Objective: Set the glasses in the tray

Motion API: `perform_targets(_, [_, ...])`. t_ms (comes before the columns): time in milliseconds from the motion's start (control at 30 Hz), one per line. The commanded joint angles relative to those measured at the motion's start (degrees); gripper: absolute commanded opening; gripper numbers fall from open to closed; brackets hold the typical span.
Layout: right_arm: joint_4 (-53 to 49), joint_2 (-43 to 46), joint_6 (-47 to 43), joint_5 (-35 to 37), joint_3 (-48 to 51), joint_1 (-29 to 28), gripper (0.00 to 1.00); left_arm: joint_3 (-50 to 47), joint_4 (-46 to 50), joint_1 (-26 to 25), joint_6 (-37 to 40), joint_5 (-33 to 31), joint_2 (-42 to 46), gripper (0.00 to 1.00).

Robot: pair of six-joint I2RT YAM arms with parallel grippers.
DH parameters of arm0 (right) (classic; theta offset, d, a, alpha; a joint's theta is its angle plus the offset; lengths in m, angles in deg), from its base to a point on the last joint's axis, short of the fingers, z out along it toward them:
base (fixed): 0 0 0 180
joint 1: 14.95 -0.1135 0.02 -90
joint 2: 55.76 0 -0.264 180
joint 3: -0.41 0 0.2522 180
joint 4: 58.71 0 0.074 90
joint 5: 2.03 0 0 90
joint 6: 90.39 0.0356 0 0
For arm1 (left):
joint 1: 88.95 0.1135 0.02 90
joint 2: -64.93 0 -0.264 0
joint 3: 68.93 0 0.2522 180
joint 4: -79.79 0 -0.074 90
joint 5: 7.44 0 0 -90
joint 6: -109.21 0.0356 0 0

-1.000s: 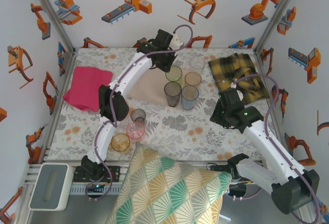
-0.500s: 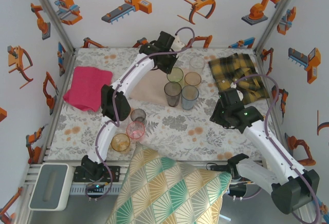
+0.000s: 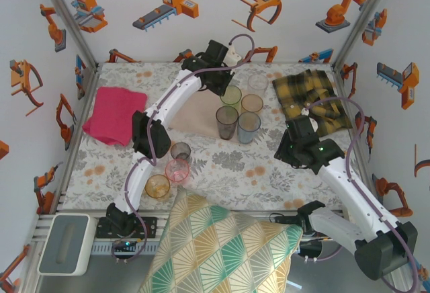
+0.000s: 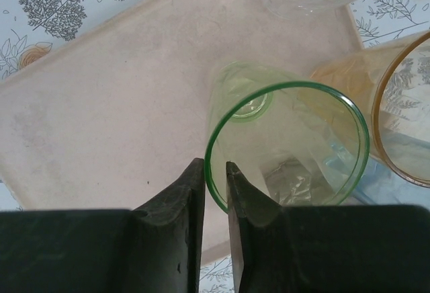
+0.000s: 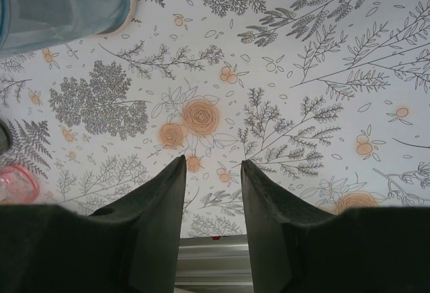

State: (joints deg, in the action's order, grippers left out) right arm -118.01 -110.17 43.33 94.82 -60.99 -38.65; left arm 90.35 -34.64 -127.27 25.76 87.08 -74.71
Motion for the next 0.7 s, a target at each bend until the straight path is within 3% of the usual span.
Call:
perform_targets(0, [0.4,0.3,0.6,0.0,0.0,0.4,0.39,1.9,-0.4,-0.3,0.5,0.6,-1.5,0.26])
perform_targets(400, [0.4,0.1,0.4,0.2,0.0,0.4,0.4,2.1,-0.2,0.0,-0.1,1.4,-1.7,0.36])
perform_targets(667, [0.4,0.1,0.4,0.2,0.2,0.4,0.4,2.0,0.2,1.0,-2.5,2.7,-1.7,0.31])
